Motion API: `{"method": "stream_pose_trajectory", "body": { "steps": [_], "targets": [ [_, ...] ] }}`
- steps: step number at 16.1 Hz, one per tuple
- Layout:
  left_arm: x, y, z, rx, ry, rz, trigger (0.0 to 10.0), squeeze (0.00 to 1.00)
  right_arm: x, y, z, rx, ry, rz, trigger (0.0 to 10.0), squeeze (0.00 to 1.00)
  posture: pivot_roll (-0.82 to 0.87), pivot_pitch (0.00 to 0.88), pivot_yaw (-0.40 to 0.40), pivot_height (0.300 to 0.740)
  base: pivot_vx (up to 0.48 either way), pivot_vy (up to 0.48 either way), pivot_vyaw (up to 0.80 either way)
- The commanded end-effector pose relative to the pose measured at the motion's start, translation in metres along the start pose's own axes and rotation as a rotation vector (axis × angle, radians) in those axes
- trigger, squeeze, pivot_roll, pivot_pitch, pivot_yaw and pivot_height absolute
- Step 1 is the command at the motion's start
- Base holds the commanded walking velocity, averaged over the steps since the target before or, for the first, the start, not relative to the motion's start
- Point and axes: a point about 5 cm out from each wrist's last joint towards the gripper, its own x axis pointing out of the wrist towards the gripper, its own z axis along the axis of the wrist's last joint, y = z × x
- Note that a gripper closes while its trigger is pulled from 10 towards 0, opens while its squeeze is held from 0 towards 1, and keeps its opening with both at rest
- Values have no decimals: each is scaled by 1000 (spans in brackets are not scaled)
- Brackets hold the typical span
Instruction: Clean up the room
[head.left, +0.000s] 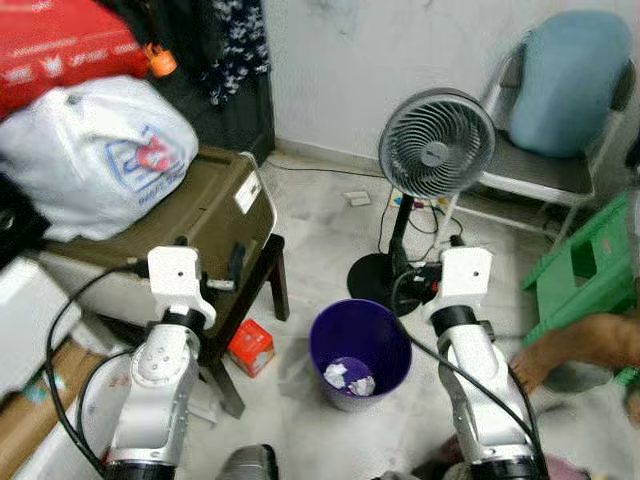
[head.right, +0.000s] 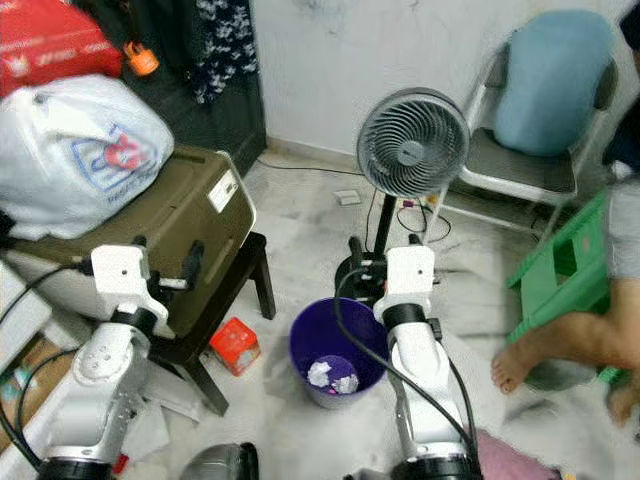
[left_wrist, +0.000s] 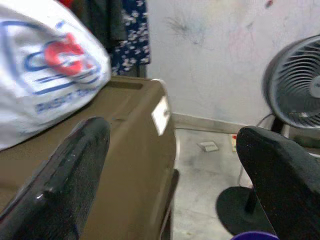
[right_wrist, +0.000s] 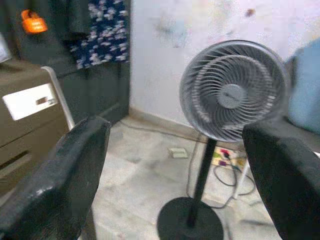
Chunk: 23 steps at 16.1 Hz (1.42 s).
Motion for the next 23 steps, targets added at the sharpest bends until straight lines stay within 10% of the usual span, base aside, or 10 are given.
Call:
{"method": "stream_pose_trajectory", "body": {
  "steps": [1,23],
  "targets": [
    [1,-2,3,12,-2,-19,10000,0,0,7,3,-5,-9,31,10000,0,-44,0,39,740,0,0,800],
    [2,6,4,92,3,30,10000,0,-2,8,6,27,1,58,10000,0,-49,0,41,740,0,0,797]
  ]
}}
